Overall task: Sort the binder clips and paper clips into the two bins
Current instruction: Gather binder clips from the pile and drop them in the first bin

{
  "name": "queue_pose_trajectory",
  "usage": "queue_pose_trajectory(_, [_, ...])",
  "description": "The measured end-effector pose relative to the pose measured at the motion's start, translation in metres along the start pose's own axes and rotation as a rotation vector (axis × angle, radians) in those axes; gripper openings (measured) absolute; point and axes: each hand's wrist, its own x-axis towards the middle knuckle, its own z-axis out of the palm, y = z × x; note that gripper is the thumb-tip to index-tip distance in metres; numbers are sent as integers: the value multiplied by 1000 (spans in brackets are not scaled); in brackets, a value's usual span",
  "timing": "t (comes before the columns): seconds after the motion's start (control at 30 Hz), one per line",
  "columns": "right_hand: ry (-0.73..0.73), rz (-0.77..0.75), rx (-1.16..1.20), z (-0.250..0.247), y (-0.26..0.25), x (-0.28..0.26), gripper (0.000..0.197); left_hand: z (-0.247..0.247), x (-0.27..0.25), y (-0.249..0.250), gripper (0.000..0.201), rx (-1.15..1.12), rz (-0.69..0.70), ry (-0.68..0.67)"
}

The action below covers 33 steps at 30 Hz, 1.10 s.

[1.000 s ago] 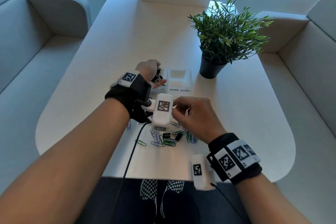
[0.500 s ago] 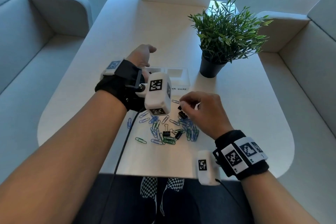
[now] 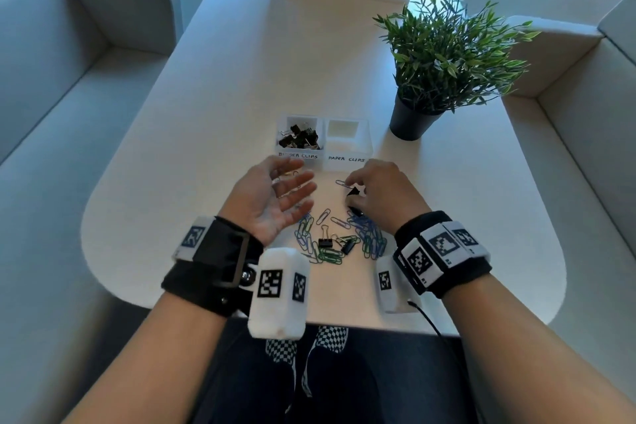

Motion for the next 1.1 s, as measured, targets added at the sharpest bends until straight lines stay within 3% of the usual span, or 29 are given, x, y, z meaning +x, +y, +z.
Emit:
queue_pose_trajectory(0.13, [-5, -24, 21, 5, -7, 6, 18, 0, 1, -14, 18, -52, -4, 26])
queue_pose_trajectory(0.37, [-35, -70, 102, 6, -11, 8, 25, -4, 3, -24, 18, -162, -43, 39])
queue_pose_trajectory(0.5, [27, -54, 194, 6, -8, 7, 25, -5, 3, -27, 20, -199, -47, 26])
queue_pose_trajectory(0.67, [148, 18, 447, -3, -11, 2, 24, -3, 7, -32, 20, -263, -47, 7])
queue_pose_trajectory(0.83, [77, -47, 658, -10, -28, -3, 18, 8, 10, -37, 32, -392, -83, -92])
queue_pose_trajectory(0.93, [100, -30, 516, -15, -16, -4, 21, 6, 12, -36, 32, -513, -57, -53])
queue_pose_trajectory(1.03, [-14, -44, 217, -13, -3, -10, 22, -1, 13, -32, 30, -518, -23, 11])
queue_pose_trajectory(1.1, [-85, -48, 141, -5, 1, -14, 24, -4, 13, -30, 32, -507, -23, 31])
